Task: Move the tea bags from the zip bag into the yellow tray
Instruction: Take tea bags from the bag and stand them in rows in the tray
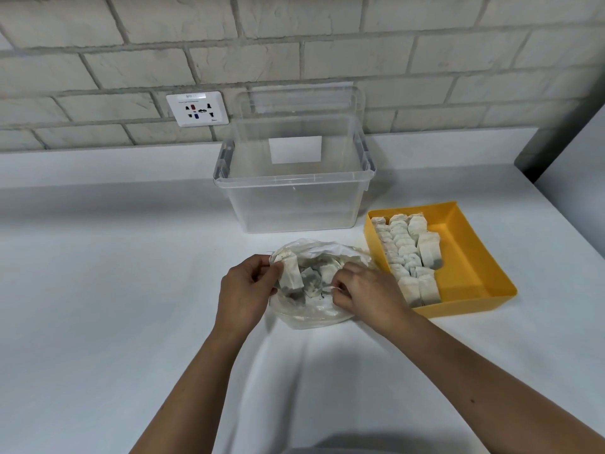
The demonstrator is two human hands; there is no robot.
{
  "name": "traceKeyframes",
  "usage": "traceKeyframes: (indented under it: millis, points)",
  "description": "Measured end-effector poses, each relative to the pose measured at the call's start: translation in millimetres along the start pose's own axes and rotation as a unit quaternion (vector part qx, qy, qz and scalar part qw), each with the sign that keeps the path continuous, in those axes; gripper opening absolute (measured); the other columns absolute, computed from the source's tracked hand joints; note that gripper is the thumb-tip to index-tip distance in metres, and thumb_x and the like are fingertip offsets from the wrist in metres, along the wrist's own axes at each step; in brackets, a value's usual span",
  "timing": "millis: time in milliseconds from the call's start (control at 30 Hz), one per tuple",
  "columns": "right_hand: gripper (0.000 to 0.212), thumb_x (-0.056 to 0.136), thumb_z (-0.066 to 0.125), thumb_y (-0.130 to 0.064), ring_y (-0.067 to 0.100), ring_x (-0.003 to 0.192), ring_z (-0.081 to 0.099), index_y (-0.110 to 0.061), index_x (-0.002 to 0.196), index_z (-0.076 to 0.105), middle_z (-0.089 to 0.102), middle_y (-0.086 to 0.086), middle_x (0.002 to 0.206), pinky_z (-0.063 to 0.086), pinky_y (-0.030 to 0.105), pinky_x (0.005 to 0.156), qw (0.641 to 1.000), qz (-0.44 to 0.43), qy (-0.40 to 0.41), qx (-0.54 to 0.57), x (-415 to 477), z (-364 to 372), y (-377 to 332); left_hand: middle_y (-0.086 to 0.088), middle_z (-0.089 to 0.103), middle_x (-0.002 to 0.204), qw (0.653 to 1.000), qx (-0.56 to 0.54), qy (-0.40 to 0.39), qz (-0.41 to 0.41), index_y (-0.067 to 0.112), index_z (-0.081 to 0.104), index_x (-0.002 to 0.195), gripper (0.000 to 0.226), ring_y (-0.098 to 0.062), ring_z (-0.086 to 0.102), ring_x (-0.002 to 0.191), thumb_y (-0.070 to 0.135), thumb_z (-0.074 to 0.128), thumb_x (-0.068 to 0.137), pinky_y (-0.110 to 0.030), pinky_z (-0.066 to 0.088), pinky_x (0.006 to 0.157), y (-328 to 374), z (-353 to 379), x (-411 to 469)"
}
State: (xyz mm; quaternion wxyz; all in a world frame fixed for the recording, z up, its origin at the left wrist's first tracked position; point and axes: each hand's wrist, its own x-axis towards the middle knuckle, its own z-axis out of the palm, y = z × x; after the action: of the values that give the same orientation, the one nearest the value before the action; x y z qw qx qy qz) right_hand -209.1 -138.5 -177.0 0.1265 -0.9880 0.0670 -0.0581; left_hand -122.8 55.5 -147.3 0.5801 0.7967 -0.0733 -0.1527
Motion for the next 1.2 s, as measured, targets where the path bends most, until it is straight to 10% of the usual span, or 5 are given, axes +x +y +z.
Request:
traceKeyframes:
  millis: [133, 367, 733, 967, 1200]
  points:
    - [0.01, 0.093, 0.056, -0.025, 0.017, 0.077, 0.059, -0.018, 0.093, 0.063, 0.063, -0.005, 0.092, 0.048, 0.034, 0.063, 0.991, 0.035, 0.063, 0.116, 7, -30, 4, 0.002, 0.076, 0.079, 1.0, -0.004, 0.004, 0.006, 0.023, 0.075, 0.091, 0.012, -0.017, 0.072, 0.073, 0.022, 0.064, 0.095, -0.044, 0.06, 0.086, 0, -3, 3]
    - [0.008, 0.09, 0.067, -0.021, 0.002, 0.073, 0.065, -0.021, 0.093, 0.074, 0.072, -0.009, 0.08, 0.051, 0.016, 0.069, 0.922, 0.027, -0.12, 0.368, 15, -80, 5, -0.005, 0.075, 0.082, 0.999, 0.005, -0.04, 0.015, 0.02, 0.076, 0.09, 0.014, -0.021, 0.071, 0.077, 0.023, 0.064, 0.095, -0.039, 0.061, 0.082, 7, 2, 7]
    - [0.006, 0.083, 0.074, -0.026, -0.001, 0.066, 0.06, -0.02, 0.084, 0.076, 0.07, -0.011, 0.072, 0.048, 0.016, 0.064, 0.96, 0.006, -0.045, 0.276, 33, -76, -19, -0.036, 0.062, 0.101, 0.985, -0.081, -0.149, -0.035, 0.011, 0.078, 0.09, 0.021, -0.03, 0.062, 0.083, 0.022, 0.062, 0.097, -0.029, 0.059, 0.07, 15, 10, -3]
    - [0.006, 0.085, 0.071, -0.027, 0.006, 0.069, 0.063, -0.022, 0.083, 0.071, 0.068, -0.01, 0.071, 0.055, 0.033, 0.071, 0.968, 0.001, -0.033, 0.249, 35, -62, -21, -0.035, 0.064, 0.101, 0.986, -0.077, -0.138, -0.059, 0.007, 0.077, 0.093, 0.026, -0.029, 0.065, 0.081, 0.024, 0.059, 0.099, -0.035, 0.063, 0.073, 12, 10, -2]
    - [0.004, 0.086, 0.072, -0.019, 0.001, 0.063, 0.062, -0.016, 0.089, 0.073, 0.067, -0.01, 0.074, 0.046, 0.01, 0.062, 0.954, 0.009, -0.014, 0.299, 39, -55, -21, -0.012, 0.076, 0.079, 0.995, 0.035, -0.091, 0.007, 0.019, 0.078, 0.086, 0.008, -0.034, 0.073, 0.079, 0.026, 0.076, 0.087, -0.05, 0.059, 0.084, 11, 7, 1]
